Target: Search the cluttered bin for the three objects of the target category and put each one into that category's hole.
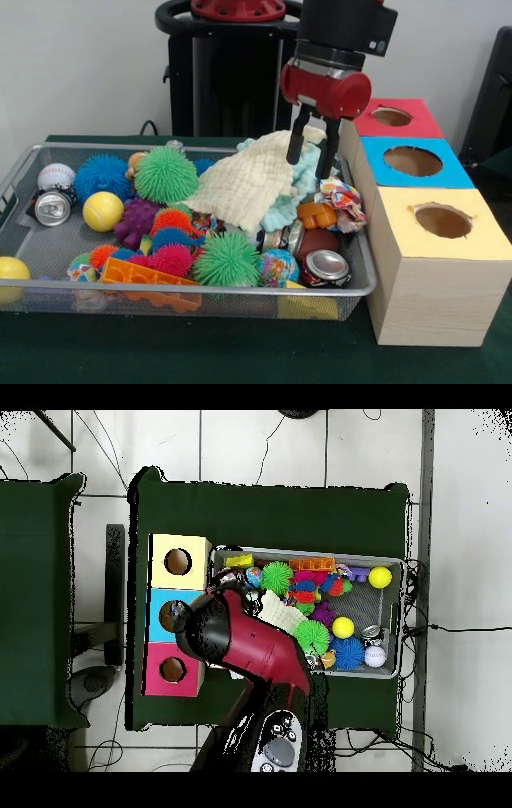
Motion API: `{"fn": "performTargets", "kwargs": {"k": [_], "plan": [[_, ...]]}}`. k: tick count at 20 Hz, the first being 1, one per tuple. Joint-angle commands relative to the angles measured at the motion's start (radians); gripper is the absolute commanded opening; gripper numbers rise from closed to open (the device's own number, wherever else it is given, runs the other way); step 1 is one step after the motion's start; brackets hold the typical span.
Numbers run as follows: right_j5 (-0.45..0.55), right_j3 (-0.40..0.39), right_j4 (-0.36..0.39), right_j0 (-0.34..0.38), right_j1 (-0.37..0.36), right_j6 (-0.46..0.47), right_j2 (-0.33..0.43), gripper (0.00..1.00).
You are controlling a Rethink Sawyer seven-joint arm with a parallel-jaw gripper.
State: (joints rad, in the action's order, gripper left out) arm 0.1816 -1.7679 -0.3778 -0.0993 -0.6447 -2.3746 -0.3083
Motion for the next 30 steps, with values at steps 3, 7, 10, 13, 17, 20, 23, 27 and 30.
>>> {"fn": "performTargets", "kwargs": {"k": [3, 7, 10, 13, 17, 20, 23, 27, 30], "plan": [[-0.067, -0.116, 0.085, 0.067, 0.084, -0.064, 0.182, 1.00], [-0.071, -0.122, 0.103, 0.084, 0.093, -0.066, 0.197, 1.00], [-0.070, -0.123, 0.111, 0.087, 0.098, -0.072, 0.202, 1.00], [-0.058, -0.121, 0.109, 0.083, 0.107, -0.080, 0.201, 1.00], [-0.033, -0.127, 0.101, 0.074, 0.128, -0.090, 0.196, 1.00], [-0.009, -0.122, 0.095, 0.072, 0.153, -0.090, 0.189, 1.00], [0.003, -0.114, 0.083, 0.062, 0.188, -0.101, 0.180, 1.00], [0.019, -0.110, 0.077, 0.070, 0.204, -0.100, 0.189, 1.00], [0.049, -0.101, 0.079, 0.054, 0.209, -0.096, 0.165, 1.00]]}}
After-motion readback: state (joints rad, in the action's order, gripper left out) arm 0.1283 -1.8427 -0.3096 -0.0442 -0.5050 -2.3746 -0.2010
